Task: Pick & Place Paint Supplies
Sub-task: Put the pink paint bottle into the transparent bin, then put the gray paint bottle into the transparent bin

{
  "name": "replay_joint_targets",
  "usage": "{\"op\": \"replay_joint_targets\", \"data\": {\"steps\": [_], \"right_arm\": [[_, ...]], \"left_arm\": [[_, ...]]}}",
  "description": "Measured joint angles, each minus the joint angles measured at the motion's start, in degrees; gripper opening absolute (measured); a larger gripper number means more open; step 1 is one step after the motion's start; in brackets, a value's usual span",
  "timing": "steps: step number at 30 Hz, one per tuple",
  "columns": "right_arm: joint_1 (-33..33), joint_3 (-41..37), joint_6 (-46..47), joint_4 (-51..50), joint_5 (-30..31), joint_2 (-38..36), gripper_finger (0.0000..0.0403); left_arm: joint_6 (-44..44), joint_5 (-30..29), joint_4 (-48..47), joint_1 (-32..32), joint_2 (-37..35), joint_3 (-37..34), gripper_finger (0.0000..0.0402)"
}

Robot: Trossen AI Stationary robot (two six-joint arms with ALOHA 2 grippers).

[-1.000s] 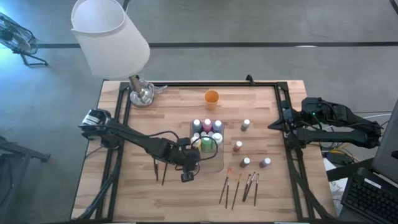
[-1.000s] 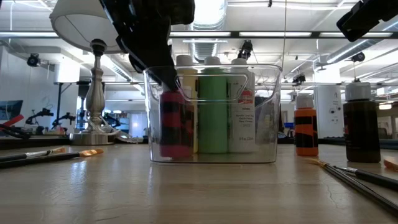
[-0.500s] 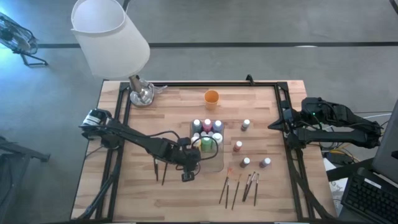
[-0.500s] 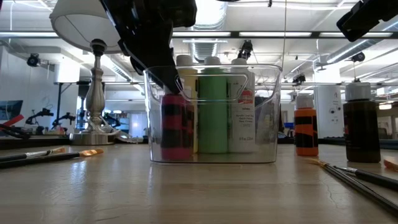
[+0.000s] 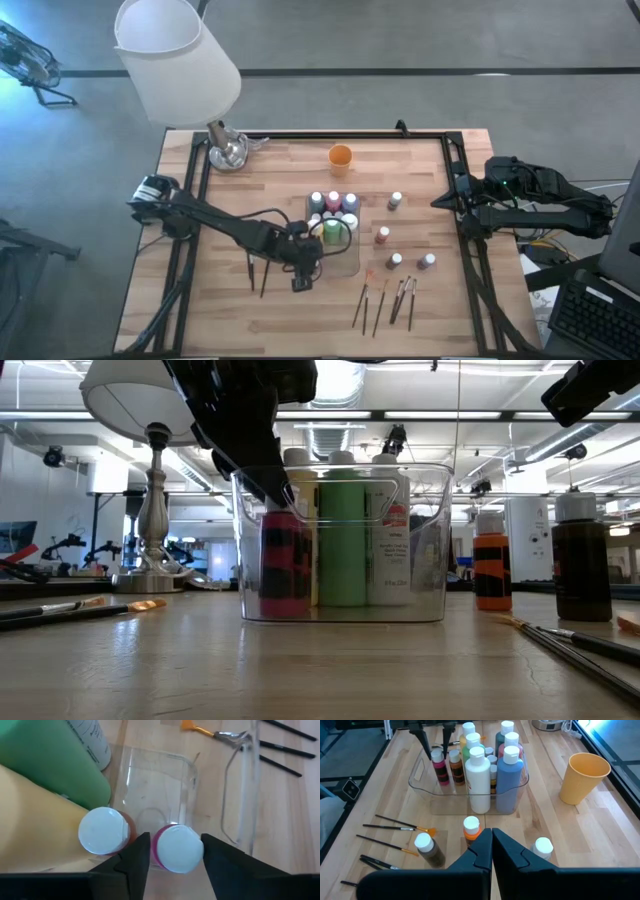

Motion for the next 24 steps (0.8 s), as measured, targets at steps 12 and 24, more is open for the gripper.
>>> {"op": "replay_joint_targets", "data": {"steps": [12,24], "right_arm": [[0.02,0.0,0.0,-0.02,-0.02,-0.01,0.0008],[0.0,0.0,0.0,0.0,-0.02,0.01,0.0008]], "left_arm": [[0.51,2.76,-4.06,-0.04,-5.19,0.87,0.0225],[3.28,3.46,-5.14,-0.48,-16.84,3.13,0.0222]]}}
